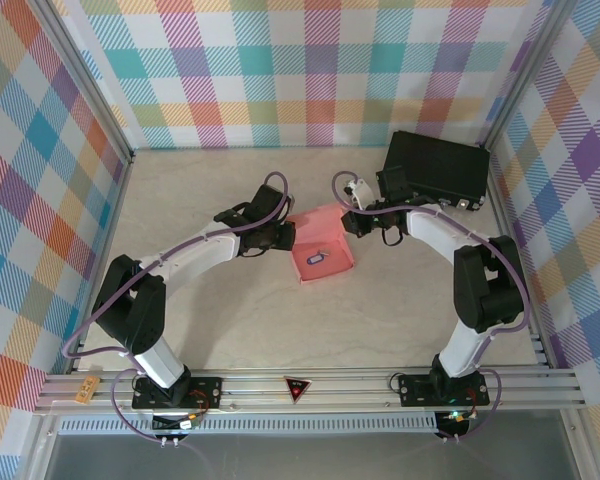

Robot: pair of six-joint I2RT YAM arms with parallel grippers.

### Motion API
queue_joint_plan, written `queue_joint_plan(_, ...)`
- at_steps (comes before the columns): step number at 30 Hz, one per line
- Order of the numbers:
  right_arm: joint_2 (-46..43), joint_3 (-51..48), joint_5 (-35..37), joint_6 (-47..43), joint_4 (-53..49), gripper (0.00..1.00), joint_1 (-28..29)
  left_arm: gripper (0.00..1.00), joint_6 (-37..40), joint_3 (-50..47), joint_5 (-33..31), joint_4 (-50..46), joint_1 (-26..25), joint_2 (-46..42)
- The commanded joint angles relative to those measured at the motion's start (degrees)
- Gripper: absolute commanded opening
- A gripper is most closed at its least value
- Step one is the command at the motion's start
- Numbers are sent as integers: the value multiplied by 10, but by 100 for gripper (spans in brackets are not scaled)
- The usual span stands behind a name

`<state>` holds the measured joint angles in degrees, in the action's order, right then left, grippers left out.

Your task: Fold the paper box

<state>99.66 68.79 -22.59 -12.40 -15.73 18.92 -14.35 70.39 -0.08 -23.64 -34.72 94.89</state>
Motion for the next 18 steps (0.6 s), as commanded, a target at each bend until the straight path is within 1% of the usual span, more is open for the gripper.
queue_joint_plan(1,7,11,-25,16,-13,14,13,15,-9,11,29,11,4,6)
queue_joint_plan(12,-10,-27,0,37,6,13,28,15,-27,-23,48,34,3,0)
queue_joint_plan(14,-20,-44,6,43,21,12,32,12,-29,-33,45,39,1,-2)
queue_joint_plan(18,-37,-70,26,50,43,12,43,10,-28,-47,30,46,-9,-8)
